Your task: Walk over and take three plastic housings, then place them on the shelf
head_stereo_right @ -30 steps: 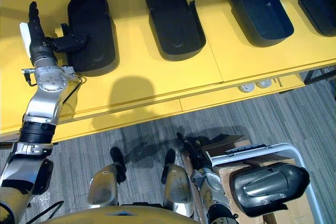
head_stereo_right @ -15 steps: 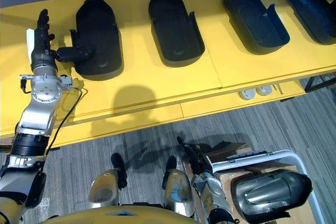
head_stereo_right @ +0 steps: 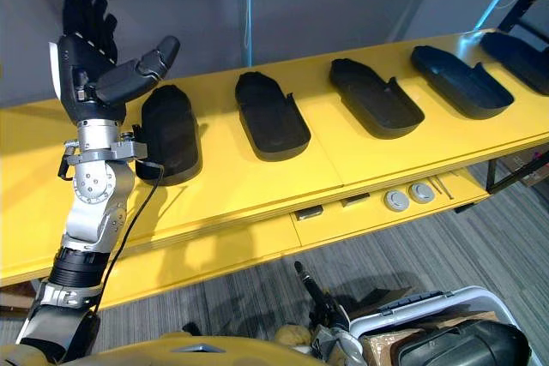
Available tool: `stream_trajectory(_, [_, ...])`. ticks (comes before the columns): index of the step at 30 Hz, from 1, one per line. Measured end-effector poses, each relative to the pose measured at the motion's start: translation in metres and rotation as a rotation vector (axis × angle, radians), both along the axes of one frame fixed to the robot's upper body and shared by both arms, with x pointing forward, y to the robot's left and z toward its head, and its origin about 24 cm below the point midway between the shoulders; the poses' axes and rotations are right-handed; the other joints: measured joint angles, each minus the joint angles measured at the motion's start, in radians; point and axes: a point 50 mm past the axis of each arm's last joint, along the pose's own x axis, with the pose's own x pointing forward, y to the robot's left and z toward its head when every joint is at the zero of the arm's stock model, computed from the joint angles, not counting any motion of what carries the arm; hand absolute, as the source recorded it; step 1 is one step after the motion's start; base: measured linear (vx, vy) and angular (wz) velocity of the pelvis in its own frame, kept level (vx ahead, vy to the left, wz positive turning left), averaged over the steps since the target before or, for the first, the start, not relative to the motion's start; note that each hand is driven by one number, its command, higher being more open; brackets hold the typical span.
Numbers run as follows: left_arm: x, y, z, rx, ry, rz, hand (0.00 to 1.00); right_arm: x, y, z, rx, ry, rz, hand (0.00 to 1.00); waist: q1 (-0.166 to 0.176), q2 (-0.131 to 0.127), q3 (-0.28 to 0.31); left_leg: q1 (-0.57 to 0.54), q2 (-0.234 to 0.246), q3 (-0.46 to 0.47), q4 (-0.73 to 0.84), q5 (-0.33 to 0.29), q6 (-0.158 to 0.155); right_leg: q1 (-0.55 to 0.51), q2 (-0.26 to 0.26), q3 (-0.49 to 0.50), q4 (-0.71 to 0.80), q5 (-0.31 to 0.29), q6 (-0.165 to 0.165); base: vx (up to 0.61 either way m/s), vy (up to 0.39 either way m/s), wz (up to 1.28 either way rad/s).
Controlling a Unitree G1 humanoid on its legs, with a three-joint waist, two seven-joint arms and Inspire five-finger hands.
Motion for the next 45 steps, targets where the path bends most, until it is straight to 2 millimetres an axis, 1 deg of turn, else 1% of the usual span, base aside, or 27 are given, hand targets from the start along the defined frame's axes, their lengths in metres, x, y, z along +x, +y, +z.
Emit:
stream_trajectory(3, [-0.002, 0.000, 0.000, 0.006, -0.009, -0.001, 1.00, -0.006, -0.003, -0.001, -0.021, 0.020, 0.011, 1.00, 0.000, 0.004, -0.026, 0.028, -0.006, 0.004, -0.054, 0.022, 0.000, 0.015, 0.002, -0.003, -0.018, 0.008, 0.008, -0.03, 0.003, -0.01])
stream_trajectory(5, [-0.010, 0.003, -0.003, 0.024, -0.010, 0.003, 1.00, -0.010, -0.003, -0.002, -0.020, 0.033, -0.001, 1.00, 0.000, 0.001, -0.037, 0.030, -0.014, 0.000, -0.060, 0.024, 0.001, 0.026, -0.001, -0.011, -0.033, 0.015, 0.011, -0.02, 0.026, 0.09])
stream_trajectory(8, [-0.029, 0.016, -0.015, 0.056, 0.012, 0.028, 1.00, -0.015, -0.005, -0.003, -0.025, 0.047, -0.017, 1.00, 0.010, -0.003, -0.046, 0.028, -0.019, -0.011, -0.060, 0.022, 0.003, 0.039, -0.008, -0.022, -0.049, 0.023, 0.018, 0.00, 0.017, 0.13])
stream_trajectory(10, [-0.039, 0.030, -0.030, 0.090, 0.072, 0.094, 1.00, -0.022, -0.005, -0.005, -0.036, 0.072, 0.002, 1.00, 0.022, -0.011, -0.055, 0.021, -0.024, -0.033, -0.061, 0.024, 0.005, 0.053, -0.013, -0.047, -0.057, 0.023, 0.019, 0.01, 0.010, 0.29])
stream_trajectory(13, [-0.056, 0.052, -0.056, 0.076, 0.184, 0.189, 1.00, -0.027, -0.003, -0.008, -0.033, 0.105, 0.012, 1.00, 0.031, -0.023, -0.065, 0.012, -0.032, -0.060, -0.061, 0.025, 0.008, 0.067, -0.020, -0.073, -0.066, 0.025, 0.021, 0.01, 0.010, 0.28])
stream_trajectory(15, [-0.071, 0.066, -0.076, 0.037, 0.267, 0.250, 1.00, -0.032, -0.002, -0.009, -0.040, 0.132, 0.011, 1.00, 0.059, -0.036, -0.073, 0.008, -0.036, -0.071, -0.061, 0.024, 0.010, 0.071, -0.025, -0.086, -0.066, 0.026, 0.022, 0.01, 0.024, 0.19])
stream_trajectory(18, [-0.080, 0.070, -0.093, 0.003, 0.337, 0.230, 1.00, -0.035, 0.000, -0.011, -0.040, 0.149, 0.037, 1.00, 0.084, -0.045, -0.079, 0.007, -0.037, -0.085, -0.061, 0.019, 0.006, 0.080, -0.026, -0.101, -0.066, 0.028, 0.019, 0.00, 0.009, 0.17])
stream_trajectory(20, [-0.085, 0.070, -0.097, -0.007, 0.344, 0.189, 1.00, -0.030, 0.004, -0.011, -0.037, 0.142, 0.051, 1.00, 0.084, -0.051, -0.083, 0.006, -0.035, -0.088, -0.061, 0.016, 0.011, 0.081, -0.024, -0.103, -0.067, 0.034, 0.015, -0.02, 0.010, 0.06])
stream_trajectory(23, [-0.083, 0.057, -0.093, -0.010, 0.289, 0.018, 1.00, -0.027, 0.009, -0.011, -0.035, 0.132, 0.051, 1.00, 0.082, -0.048, -0.086, 0.006, -0.031, -0.082, -0.061, 0.018, 0.014, 0.078, -0.020, -0.102, -0.068, 0.054, 0.009, -0.04, 0.016, -0.05])
stream_trajectory(24, [-0.083, 0.048, -0.088, -0.007, 0.249, -0.078, 1.00, -0.027, 0.008, -0.010, -0.043, 0.123, 0.045, 1.00, 0.081, -0.040, -0.091, 0.006, -0.030, -0.072, -0.061, 0.018, 0.015, 0.072, -0.018, -0.098, -0.068, 0.064, 0.007, -0.04, 0.029, -0.22])
stream_trajectory(25, [-0.084, 0.038, -0.081, 0.003, 0.184, -0.176, 1.00, -0.025, 0.006, -0.009, -0.062, 0.112, 0.046, 1.00, 0.078, -0.032, -0.095, 0.006, -0.028, -0.058, -0.061, 0.018, 0.018, 0.062, -0.016, -0.092, -0.068, 0.075, 0.004, -0.05, 0.040, -0.28])
stream_trajectory(26, [-0.085, 0.033, -0.075, 0.005, 0.144, -0.220, 1.00, -0.024, 0.005, -0.008, -0.073, 0.102, 0.044, 1.00, 0.074, -0.030, -0.097, 0.008, -0.026, -0.050, -0.061, 0.017, 0.019, 0.058, -0.014, -0.090, -0.068, 0.082, 0.004, -0.05, 0.033, -0.41])
stream_trajectory(28, [-0.092, 0.017, -0.051, 0.036, -0.029, -0.349, 1.00, -0.022, 0.000, -0.006, -0.100, 0.067, 0.014, 1.00, 0.059, -0.010, -0.104, 0.012, -0.012, -0.004, -0.061, 0.017, 0.019, 0.030, 0.002, -0.057, -0.068, 0.112, -0.003, -0.06, 0.023, -0.54])
stream_trajectory(29, [-0.094, 0.015, -0.045, 0.043, -0.073, -0.360, 1.00, -0.021, -0.001, -0.004, -0.106, 0.055, 0.007, 1.00, 0.050, -0.006, -0.104, 0.014, -0.010, 0.007, -0.061, 0.017, 0.019, 0.025, 0.005, -0.049, -0.069, 0.116, -0.002, -0.06, 0.014, -0.57])
stream_trajectory(32, [-0.095, 0.009, -0.013, 0.058, -0.304, -0.366, 1.00, -0.023, -0.005, 0.004, -0.145, -0.015, -0.008, 1.00, 0.017, -0.003, -0.109, 0.028, 0.003, 0.086, -0.061, 0.018, 0.017, 0.008, 0.017, -0.028, -0.090, 0.116, -0.001, -0.05, -0.029, -0.54])
stream_trajectory(34, [-0.096, 0.008, -0.008, 0.056, -0.342, -0.345, 1.00, -0.025, -0.006, 0.006, -0.152, -0.040, -0.010, 1.00, 0.010, -0.005, -0.111, 0.036, 0.012, 0.115, -0.061, 0.023, 0.009, 0.005, 0.024, -0.009, -0.103, 0.115, -0.002, -0.05, -0.065, -0.54])
stream_trajectory(35, [-0.095, 0.009, -0.005, 0.025, -0.363, -0.324, 1.00, -0.023, -0.004, 0.009, -0.144, -0.080, -0.008, 1.00, -0.009, -0.002, -0.110, 0.039, 0.028, 0.135, -0.061, 0.030, -0.002, -0.009, 0.041, 0.009, -0.105, 0.111, -0.006, -0.04, -0.065, -0.50])
stream_trajectory(36, [-0.094, 0.009, -0.005, 0.013, -0.362, -0.314, 1.00, -0.022, -0.003, 0.010, -0.143, -0.095, -0.001, 1.00, -0.013, 0.001, -0.108, 0.042, 0.034, 0.141, -0.061, 0.034, -0.006, -0.013, 0.051, 0.018, -0.104, 0.109, -0.007, -0.04, -0.097, -0.58])
stream_trajectory(37, [-0.094, 0.008, -0.006, 0.012, -0.351, -0.281, 1.00, -0.020, -0.001, 0.012, -0.129, -0.121, 0.006, 1.00, -0.016, 0.000, -0.107, 0.050, 0.040, 0.141, -0.060, 0.039, -0.011, -0.032, 0.068, 0.044, -0.101, 0.098, -0.017, -0.03, -0.068, -0.56])
stream_trajectory(38, [-0.094, 0.008, -0.006, 0.009, -0.341, -0.253, 1.00, -0.018, 0.002, 0.013, -0.122, -0.136, 0.026, 1.00, -0.013, -0.002, -0.108, 0.049, 0.040, 0.102, -0.053, 0.029, -0.018, -0.045, 0.084, 0.074, -0.098, 0.096, -0.021, -0.02, -0.089, -0.78])
stream_trajectory(39, [-0.094, 0.010, -0.006, 0.007, -0.334, -0.223, 1.00, -0.014, 0.005, 0.014, -0.115, -0.157, 0.050, 1.00, -0.004, 0.000, -0.107, 0.044, 0.037, 0.036, -0.026, -0.004, -0.022, -0.050, 0.101, 0.107, -0.098, 0.096, -0.025, 0.01, -0.086, -1.12])
stream_trajectory(40, [-0.095, 0.014, -0.006, 0.011, -0.323, -0.162, 1.00, -0.009, 0.011, 0.016, -0.097, -0.184, 0.091, 1.00, 0.019, -0.007, -0.103, 0.020, 0.035, -0.063, 0.037, -0.058, -0.018, -0.059, 0.122, 0.171, -0.098, 0.089, -0.039, 0.03, -0.060, -1.26])
stream_trajectory(41, [-0.095, 0.018, -0.005, 0.019, -0.315, -0.110, 1.00, -0.006, 0.014, 0.017, -0.084, -0.207, 0.123, 1.00, 0.028, 0.002, -0.102, 0.002, 0.033, -0.134, 0.095, -0.106, -0.010, -0.060, 0.137, 0.203, -0.098, 0.084, -0.048, 0.03, -0.060, -1.25])
stream_trajectory(42, [-0.098, 0.023, -0.006, 0.024, -0.302, -0.062, 1.00, -0.002, 0.017, 0.018, -0.077, -0.229, 0.161, 1.00, 0.029, 0.001, -0.098, -0.023, 0.032, -0.198, 0.151, -0.151, -0.001, -0.061, 0.151, 0.222, -0.099, 0.084, -0.056, 0.03, -0.025, -1.03])
stream_trajectory(43, [-0.103, 0.030, -0.007, 0.024, -0.287, -0.006, 1.00, 0.001, 0.018, 0.020, -0.079, -0.253, 0.203, 1.00, 0.026, 0.011, -0.097, -0.038, 0.030, -0.248, 0.214, -0.201, 0.016, -0.061, 0.163, 0.239, -0.097, 0.096, -0.075, 0.04, -0.019, -0.81])
stream_trajectory(44, [-0.105, 0.033, -0.009, 0.022, -0.279, 0.011, 1.00, 0.001, 0.019, 0.020, -0.082, -0.258, 0.220, 1.00, 0.026, 0.016, -0.096, -0.040, 0.031, -0.264, 0.238, -0.222, 0.021, -0.061, 0.170, 0.247, -0.097, 0.099, -0.079, 0.06, 0.016, -0.78])
stream_trajectory(45, [-0.109, 0.038, -0.012, 0.025, -0.259, 0.045, 1.00, 0.002, 0.019, 0.020, -0.095, -0.255, 0.255, 1.00, 0.028, 0.022, -0.092, -0.042, 0.032, -0.274, 0.270, -0.252, 0.039, -0.061, 0.179, 0.264, -0.095, 0.102, -0.081, 0.08, 0.042, -0.55])
